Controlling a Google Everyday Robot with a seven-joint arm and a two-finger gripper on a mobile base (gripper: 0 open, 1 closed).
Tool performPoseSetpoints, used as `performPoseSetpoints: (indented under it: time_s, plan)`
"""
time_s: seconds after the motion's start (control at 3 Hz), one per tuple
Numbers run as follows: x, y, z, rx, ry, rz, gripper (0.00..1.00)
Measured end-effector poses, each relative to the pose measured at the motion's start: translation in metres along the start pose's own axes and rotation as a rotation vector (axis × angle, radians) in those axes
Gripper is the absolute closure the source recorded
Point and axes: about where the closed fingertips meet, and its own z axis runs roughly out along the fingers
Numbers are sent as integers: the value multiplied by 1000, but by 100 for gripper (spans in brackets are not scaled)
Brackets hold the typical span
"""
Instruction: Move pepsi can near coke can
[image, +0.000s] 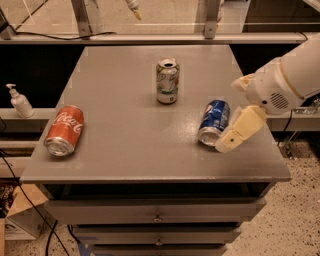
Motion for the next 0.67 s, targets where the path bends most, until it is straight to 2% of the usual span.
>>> performPoseSetpoints:
  time_s: [0.33, 0.67]
  plan:
    - [-8, 0, 37, -65, -63, 6, 0]
    - [-12, -10, 73, -105, -118, 4, 0]
